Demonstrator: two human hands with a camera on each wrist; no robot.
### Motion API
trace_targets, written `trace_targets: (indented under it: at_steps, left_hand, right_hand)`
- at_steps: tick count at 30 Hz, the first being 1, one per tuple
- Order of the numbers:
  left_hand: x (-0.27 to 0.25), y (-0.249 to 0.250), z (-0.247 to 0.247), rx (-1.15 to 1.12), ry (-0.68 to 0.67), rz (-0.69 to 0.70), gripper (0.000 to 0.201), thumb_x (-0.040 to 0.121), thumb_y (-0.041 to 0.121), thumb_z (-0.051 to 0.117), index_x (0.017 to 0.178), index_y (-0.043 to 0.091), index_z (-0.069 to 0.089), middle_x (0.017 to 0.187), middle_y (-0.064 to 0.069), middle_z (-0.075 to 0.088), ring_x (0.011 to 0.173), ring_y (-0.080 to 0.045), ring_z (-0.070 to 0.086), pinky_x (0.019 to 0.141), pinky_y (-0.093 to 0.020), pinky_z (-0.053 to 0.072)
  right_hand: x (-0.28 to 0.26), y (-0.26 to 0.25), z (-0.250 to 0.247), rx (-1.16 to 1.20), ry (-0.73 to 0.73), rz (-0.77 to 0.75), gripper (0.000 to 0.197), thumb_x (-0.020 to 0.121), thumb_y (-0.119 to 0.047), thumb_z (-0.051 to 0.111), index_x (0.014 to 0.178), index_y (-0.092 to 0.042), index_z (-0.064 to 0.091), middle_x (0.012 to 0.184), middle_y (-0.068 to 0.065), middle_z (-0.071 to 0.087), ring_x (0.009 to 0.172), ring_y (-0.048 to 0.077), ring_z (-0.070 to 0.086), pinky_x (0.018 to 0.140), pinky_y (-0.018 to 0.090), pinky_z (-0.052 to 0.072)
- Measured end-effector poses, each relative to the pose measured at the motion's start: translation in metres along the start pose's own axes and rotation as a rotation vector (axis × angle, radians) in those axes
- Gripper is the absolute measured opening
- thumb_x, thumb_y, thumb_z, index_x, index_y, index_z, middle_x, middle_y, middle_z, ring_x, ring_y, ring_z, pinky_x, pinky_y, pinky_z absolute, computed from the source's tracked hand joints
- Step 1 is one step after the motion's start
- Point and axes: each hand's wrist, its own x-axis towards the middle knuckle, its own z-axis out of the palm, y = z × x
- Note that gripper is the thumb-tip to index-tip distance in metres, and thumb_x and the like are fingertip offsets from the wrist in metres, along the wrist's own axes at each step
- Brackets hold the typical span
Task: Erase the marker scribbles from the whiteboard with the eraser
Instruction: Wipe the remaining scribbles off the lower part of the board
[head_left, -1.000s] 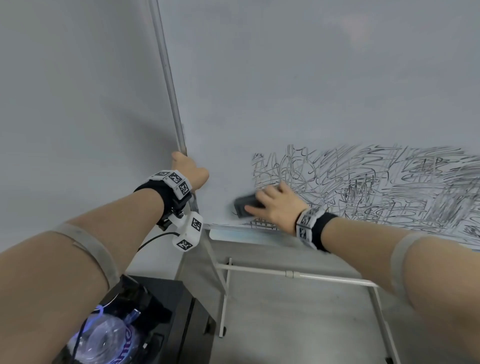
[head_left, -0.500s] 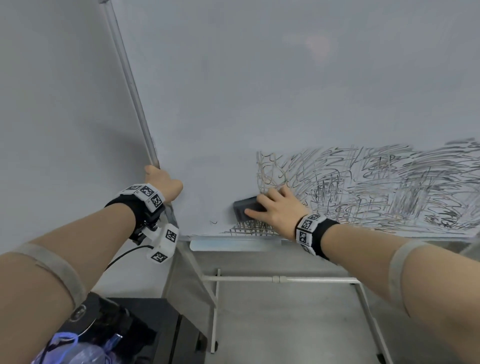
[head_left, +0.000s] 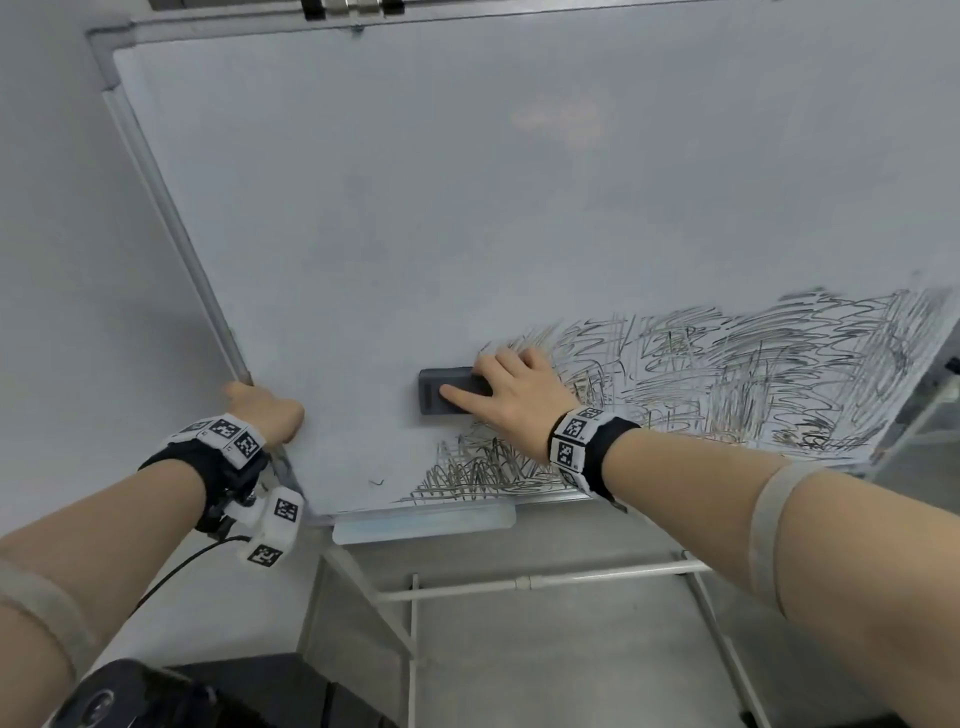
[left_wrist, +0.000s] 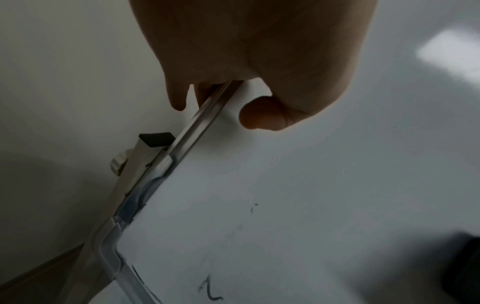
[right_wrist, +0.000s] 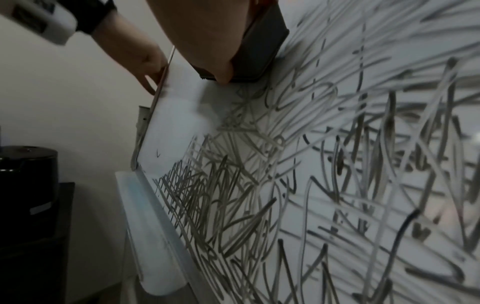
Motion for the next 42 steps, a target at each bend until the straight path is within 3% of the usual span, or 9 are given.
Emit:
trace_targets:
  at_steps: [3, 6, 9, 11, 15, 18, 21, 30, 42]
  left_hand:
    - [0.012, 0.0, -0.003, 0.042, -0.03, 0.022, 0.076, 0.039, 0.005, 0.053, 0.11, -0.021, 0.056, 0.081, -0.024, 0.056, 0.06, -0.028, 0.051, 0.041, -0.025, 0.039]
    - [-0.002, 0.015, -0.017, 0.117, -0.076, -0.01, 0.036, 0.04, 0.003, 0.055, 0.075, -0.006, 0.055, 0.064, -0.011, 0.048, 0.053, -0.023, 0.042, 0.048, -0.024, 0.033]
    - [-0.017, 0.035, -0.035, 0.107, 0.042, -0.015, 0.061, 0.051, 0.013, 0.061, 0.107, -0.011, 0.054, 0.096, -0.023, 0.063, 0.078, -0.036, 0.066, 0.06, -0.033, 0.047]
    - [-0.027, 0.054, -0.049, 0.176, 0.28, 0.04, 0.075, 0.063, 0.02, 0.064, 0.126, -0.01, 0.039, 0.121, -0.026, 0.053, 0.106, -0.044, 0.061, 0.085, -0.043, 0.054]
    - [-0.083, 0.122, -0.076, 0.243, 0.573, 0.63, 0.062, 0.064, 0.011, 0.063, 0.121, -0.002, 0.045, 0.128, -0.023, 0.043, 0.118, -0.042, 0.043, 0.102, -0.047, 0.039]
    - [-0.122, 0.181, -0.081, 0.288, 0.565, 1.085, 0.056, 0.06, 0.012, 0.054, 0.114, -0.002, 0.05, 0.12, -0.023, 0.048, 0.111, -0.04, 0.044, 0.095, -0.042, 0.037]
    - [-0.144, 0.244, -0.073, 0.363, 0.568, 1.287, 0.058, 0.059, 0.016, 0.048, 0.113, -0.004, 0.05, 0.124, -0.023, 0.05, 0.114, -0.041, 0.046, 0.101, -0.043, 0.037]
    - [-0.175, 0.355, -0.013, 0.516, 0.357, 1.305, 0.059, 0.08, 0.035, 0.048, 0.129, 0.002, 0.046, 0.125, -0.016, 0.054, 0.114, -0.038, 0.05, 0.11, -0.048, 0.033]
    - [-0.178, 0.371, 0.044, 0.566, 0.485, 1.248, 0.07, 0.078, 0.054, 0.044, 0.128, 0.006, 0.046, 0.124, -0.013, 0.053, 0.118, -0.038, 0.048, 0.119, -0.06, 0.016]
  right_hand:
    - [-0.002, 0.002, -0.003, -0.008, -0.017, 0.074, 0.066, 0.068, -0.01, 0.069, 0.131, -0.021, 0.051, 0.112, 0.011, 0.054, 0.094, 0.03, 0.047, 0.077, 0.04, 0.034]
    - [0.007, 0.013, -0.012, -0.003, 0.064, 0.176, 0.055, 0.065, -0.01, 0.072, 0.117, -0.016, 0.054, 0.11, 0.011, 0.055, 0.091, 0.03, 0.048, 0.075, 0.041, 0.038]
    - [0.013, 0.025, -0.021, -0.015, 0.086, 0.195, 0.048, 0.066, -0.012, 0.071, 0.111, -0.017, 0.054, 0.108, 0.012, 0.055, 0.09, 0.03, 0.046, 0.073, 0.041, 0.038]
    - [0.016, 0.024, -0.024, -0.018, 0.077, 0.207, 0.043, 0.068, -0.015, 0.072, 0.108, -0.017, 0.055, 0.105, 0.012, 0.055, 0.088, 0.03, 0.046, 0.072, 0.04, 0.038]
    - [0.02, 0.013, -0.025, -0.014, 0.014, 0.252, 0.038, 0.072, -0.03, 0.076, 0.101, -0.017, 0.056, 0.098, 0.012, 0.054, 0.083, 0.031, 0.049, 0.068, 0.04, 0.038]
    - [0.025, 0.003, -0.024, 0.037, 0.01, 0.286, 0.037, 0.074, -0.037, 0.076, 0.097, -0.017, 0.055, 0.095, 0.012, 0.054, 0.082, 0.031, 0.05, 0.067, 0.041, 0.038]
    - [0.03, -0.001, -0.028, 0.087, 0.017, 0.306, 0.036, 0.077, -0.045, 0.072, 0.094, -0.017, 0.056, 0.092, 0.011, 0.054, 0.082, 0.03, 0.051, 0.068, 0.04, 0.037]
    - [0.005, 0.017, -0.036, 0.117, -0.006, 0.458, 0.031, 0.076, -0.046, 0.068, 0.083, -0.017, 0.061, 0.088, 0.007, 0.051, 0.07, 0.026, 0.05, 0.069, 0.038, 0.034]
    - [-0.009, 0.032, -0.037, 0.274, -0.01, 0.526, 0.037, 0.084, -0.046, 0.066, 0.084, -0.011, 0.055, 0.088, 0.009, 0.044, 0.054, 0.023, 0.042, 0.047, 0.029, 0.036]
